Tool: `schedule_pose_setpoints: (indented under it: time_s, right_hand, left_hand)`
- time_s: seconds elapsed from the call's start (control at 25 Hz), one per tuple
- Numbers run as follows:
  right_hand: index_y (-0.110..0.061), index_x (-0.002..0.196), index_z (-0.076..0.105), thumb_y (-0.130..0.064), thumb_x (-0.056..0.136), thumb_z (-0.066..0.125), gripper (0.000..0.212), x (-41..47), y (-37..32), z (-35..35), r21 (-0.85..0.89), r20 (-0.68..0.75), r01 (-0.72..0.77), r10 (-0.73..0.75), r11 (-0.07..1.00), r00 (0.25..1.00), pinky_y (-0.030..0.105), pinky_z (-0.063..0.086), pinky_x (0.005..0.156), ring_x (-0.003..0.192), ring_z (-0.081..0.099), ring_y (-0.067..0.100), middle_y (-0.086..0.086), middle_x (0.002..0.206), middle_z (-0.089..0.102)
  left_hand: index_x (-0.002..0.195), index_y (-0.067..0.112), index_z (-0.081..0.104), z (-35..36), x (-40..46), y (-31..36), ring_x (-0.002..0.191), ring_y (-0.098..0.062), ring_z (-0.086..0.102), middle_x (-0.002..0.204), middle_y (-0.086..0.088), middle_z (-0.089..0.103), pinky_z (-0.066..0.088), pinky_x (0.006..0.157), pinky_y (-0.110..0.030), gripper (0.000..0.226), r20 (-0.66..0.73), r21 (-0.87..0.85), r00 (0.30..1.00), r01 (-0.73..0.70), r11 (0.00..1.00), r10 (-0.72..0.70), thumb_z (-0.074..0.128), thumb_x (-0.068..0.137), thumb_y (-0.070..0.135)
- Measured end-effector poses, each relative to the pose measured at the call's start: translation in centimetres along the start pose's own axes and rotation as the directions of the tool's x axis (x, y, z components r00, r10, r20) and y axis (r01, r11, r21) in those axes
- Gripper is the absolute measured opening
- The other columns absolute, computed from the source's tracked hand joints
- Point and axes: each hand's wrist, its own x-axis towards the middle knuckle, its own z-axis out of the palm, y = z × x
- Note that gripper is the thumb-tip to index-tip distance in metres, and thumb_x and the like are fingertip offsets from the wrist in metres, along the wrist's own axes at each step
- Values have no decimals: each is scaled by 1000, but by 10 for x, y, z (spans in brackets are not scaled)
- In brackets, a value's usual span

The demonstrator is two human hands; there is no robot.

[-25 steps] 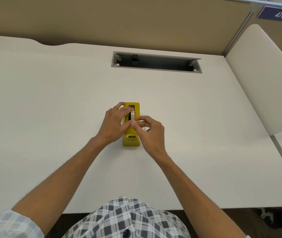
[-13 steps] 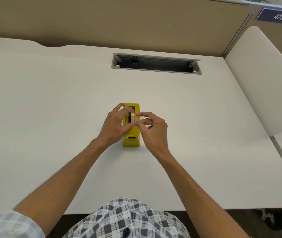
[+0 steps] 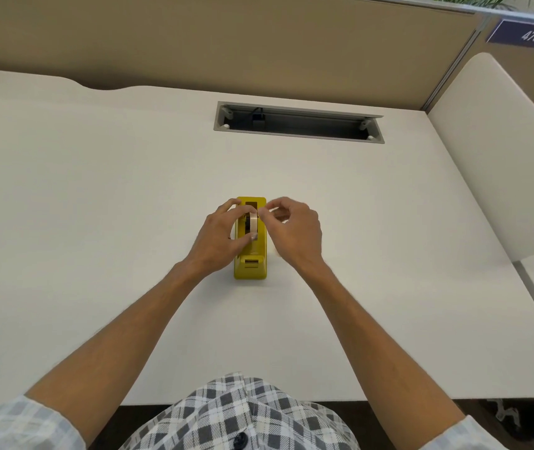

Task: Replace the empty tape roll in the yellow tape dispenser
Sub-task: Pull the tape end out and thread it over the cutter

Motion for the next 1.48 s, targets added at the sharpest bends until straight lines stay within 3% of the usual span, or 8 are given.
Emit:
schedule_pose_setpoints:
  time_s: [0.12,0.44,0.52,0.64,0.72,0.88,1.12,1.48]
  right_hand:
    - [-25,86,73,-45,82,62,23,-6,18,6,-167,118,-121,142,979,983,26,45,63,76,63,10,-13,79,67]
    - [-23,78,79,-44,89,61,29,-20,28,13,265,301,-338,256,903,919,24,47,79,88,62,3,-13,90,73]
    - [-23,73,77,-39,89,63,27,-20,26,11,300,321,-342,243,891,915,27,47,82,83,61,-2,-15,86,73]
    - [-24,68,75,-31,90,66,25,-23,22,8,346,317,-333,225,877,921,21,41,73,61,54,-13,-21,67,67]
    - [-22,70,74,-30,90,65,24,-26,20,7,363,296,-331,229,871,927,20,40,70,56,52,-14,-19,67,66]
    - [-19,70,74,-31,90,66,24,-28,15,3,363,293,-352,253,863,922,18,40,70,62,53,-5,-15,68,65]
    - [-21,74,76,-26,88,66,18,-27,8,0,361,314,-341,231,868,921,13,41,63,65,55,-2,-13,68,64]
    - [-18,69,75,-29,88,64,24,-28,11,-1,311,401,-448,312,838,861,18,39,58,61,52,10,-5,68,61]
  left_hand:
    - [121,29,58,0,1,0,122,-21,51,140,0,47,41,98,-33,39,1,3,1000,-1,1000,1,69,84,33]
    - [122,25,60,-1,3,1,118,-22,53,137,0,50,43,95,-33,38,-1,38,1000,-13,999,13,65,87,38]
    - [122,25,60,-1,2,1,119,-23,52,137,0,50,43,97,-35,39,1,36,1000,-7,999,7,65,86,40]
    - [122,25,60,-2,2,2,120,-23,51,137,0,50,40,97,-34,41,6,35,1000,-5,999,5,66,85,42]
    - [123,25,60,-2,2,3,119,-24,52,137,0,51,42,96,-34,40,4,49,1000,-7,999,7,66,86,41]
    - [123,24,60,-3,1,5,119,-24,51,137,-1,50,46,97,-43,39,14,56,1000,-8,998,8,66,86,38]
    - [123,18,59,-2,-1,6,121,-23,52,134,-5,53,42,100,-38,38,-2,72,998,-55,996,55,67,86,28]
    - [122,14,58,-2,-1,5,127,-23,48,129,-6,57,40,103,-45,40,-11,102,994,-105,989,106,69,84,19]
